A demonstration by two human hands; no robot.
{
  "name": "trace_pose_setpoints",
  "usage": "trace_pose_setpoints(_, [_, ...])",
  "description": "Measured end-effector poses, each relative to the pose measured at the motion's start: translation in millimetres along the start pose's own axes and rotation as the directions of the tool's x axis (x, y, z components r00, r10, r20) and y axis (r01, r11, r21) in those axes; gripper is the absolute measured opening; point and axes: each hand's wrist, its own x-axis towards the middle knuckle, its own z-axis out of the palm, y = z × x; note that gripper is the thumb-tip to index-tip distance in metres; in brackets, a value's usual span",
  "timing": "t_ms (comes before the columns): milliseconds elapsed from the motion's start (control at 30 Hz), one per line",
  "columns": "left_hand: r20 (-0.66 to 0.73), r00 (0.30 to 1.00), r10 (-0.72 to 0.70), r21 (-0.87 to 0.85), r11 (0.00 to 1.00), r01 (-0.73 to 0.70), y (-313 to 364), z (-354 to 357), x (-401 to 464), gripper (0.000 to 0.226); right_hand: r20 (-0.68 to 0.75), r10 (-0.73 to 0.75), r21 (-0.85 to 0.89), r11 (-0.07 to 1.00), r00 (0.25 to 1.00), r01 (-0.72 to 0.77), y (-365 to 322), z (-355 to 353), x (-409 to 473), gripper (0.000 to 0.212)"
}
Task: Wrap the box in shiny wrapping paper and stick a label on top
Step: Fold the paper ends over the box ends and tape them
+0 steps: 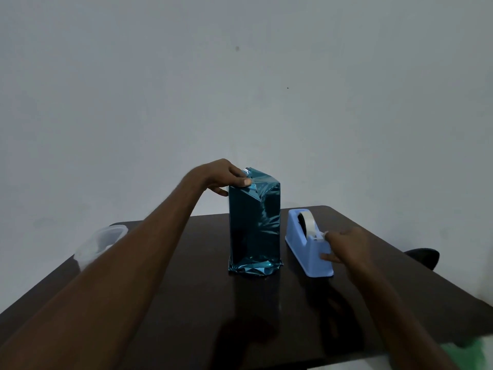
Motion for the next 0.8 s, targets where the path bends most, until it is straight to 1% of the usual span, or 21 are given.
trace_pose_setpoints(67, [-0.002, 1.0, -0.001, -0.006, 1.0, 0.0, -0.4, 0.2, 0.7, 0.035, -0.073, -0.037, -0.006, 0.999, 0.997, 0.036, 17.8, 4.1, -5.8, 0.028])
trace_pose_setpoints(100, [-0.004, 1.0, 0.001, -0.007, 1.0, -0.001, -0.5, 0.1, 0.7, 0.035, -0.083, -0.045, 0.004, 0.999, 0.996, 0.046, 24.3, 6.7, -8.5, 0.031])
trace_pose_setpoints(233, [-0.011, 1.0, -0.003, 0.006, 1.0, 0.003, -0.8, 1.0, 0.8, 0.036, -0.139, -0.098, -0.014, 0.995, 0.985, 0.097, 33.7, 11.9, -7.9, 0.032])
trace_pose_setpoints(333, [-0.008, 1.0, -0.002, 0.012, 1.0, 0.002, -0.1, 1.7, 0.1, 0.037, -0.13, -0.123, 0.013, 0.992, 0.984, 0.126, 30.5, 8.4, -6.6, 0.027])
trace_pose_setpoints(467, [-0.005, 1.0, -0.008, 0.017, 1.0, 0.008, 0.6, 0.5, -0.2, 0.039, -0.078, -0.122, 0.06, 0.99, 0.989, 0.127, 21.1, 0.3, -2.3, 0.022])
trace_pose_setpoints(533, [-0.005, 1.0, -0.003, 0.017, 1.0, 0.003, 0.2, 0.7, -0.2, 0.038, -0.037, -0.124, 0.045, 0.991, 0.992, 0.125, 14.6, -3.1, 1.0, 0.022])
trace_pose_setpoints(667, [-0.004, 1.0, 0.0, 0.008, 1.0, 0.0, 0.5, 2.1, -1.4, 0.036, -0.03, -0.125, 0.007, 0.992, 0.992, 0.125, -6.6, -9.1, 8.0, 0.021])
trace_pose_setpoints(700, [-0.004, 1.0, -0.001, 0.009, 1.0, 0.001, 1.0, 2.5, -1.5, 0.036, -0.025, -0.114, -0.002, 0.993, 0.993, 0.114, -13.5, -11.0, 10.9, 0.018])
trace_pose_setpoints(800, [-0.005, 1.0, -0.006, 0.01, 1.0, 0.006, 1.1, 2.0, -1.4, 0.038, 0.014, -0.066, 0.002, 0.998, 0.998, 0.066, -30.0, -13.1, 26.1, 0.019])
